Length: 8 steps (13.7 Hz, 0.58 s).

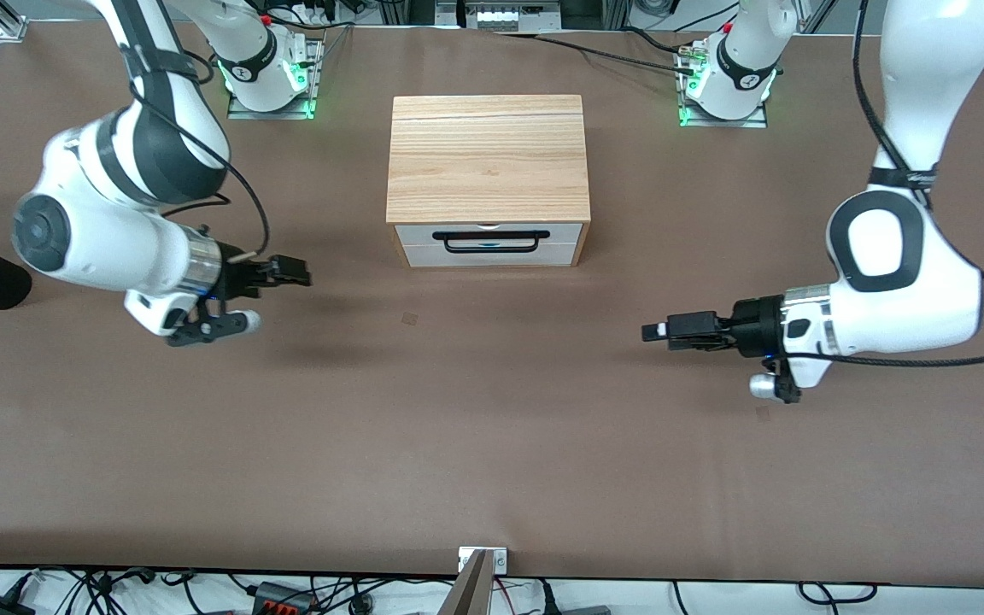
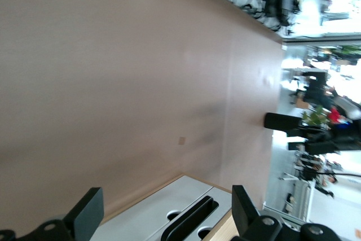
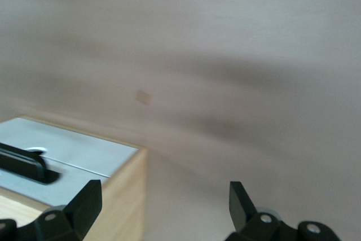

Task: Pull top drawer with both arms simultaneously
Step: 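Move the right gripper and the left gripper toward the drawer handle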

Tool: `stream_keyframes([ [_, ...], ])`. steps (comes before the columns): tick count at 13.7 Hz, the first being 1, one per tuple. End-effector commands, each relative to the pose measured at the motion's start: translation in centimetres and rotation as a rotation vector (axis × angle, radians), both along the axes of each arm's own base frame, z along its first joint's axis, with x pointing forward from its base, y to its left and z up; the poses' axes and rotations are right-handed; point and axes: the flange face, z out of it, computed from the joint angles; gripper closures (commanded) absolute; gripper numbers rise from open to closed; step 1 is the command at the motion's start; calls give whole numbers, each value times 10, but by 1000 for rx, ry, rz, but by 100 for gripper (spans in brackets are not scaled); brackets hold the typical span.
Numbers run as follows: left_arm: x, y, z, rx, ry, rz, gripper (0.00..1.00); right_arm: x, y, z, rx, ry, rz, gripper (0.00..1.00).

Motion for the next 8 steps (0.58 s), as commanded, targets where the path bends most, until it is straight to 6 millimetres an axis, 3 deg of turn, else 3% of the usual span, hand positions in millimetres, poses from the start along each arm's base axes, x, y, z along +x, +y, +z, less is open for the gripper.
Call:
stream_keyframes([
  [1,-1,6,-39,-138,-112,-6,0,5,24,-28,188,30,31,0],
  [6,-27,-5,-76,-198,-109,11,0,-3,45,-64,529,45,61,0],
  [8,-46,-25,-90,-251,-85,25,0,-11,52,-81,659,31,62,0],
])
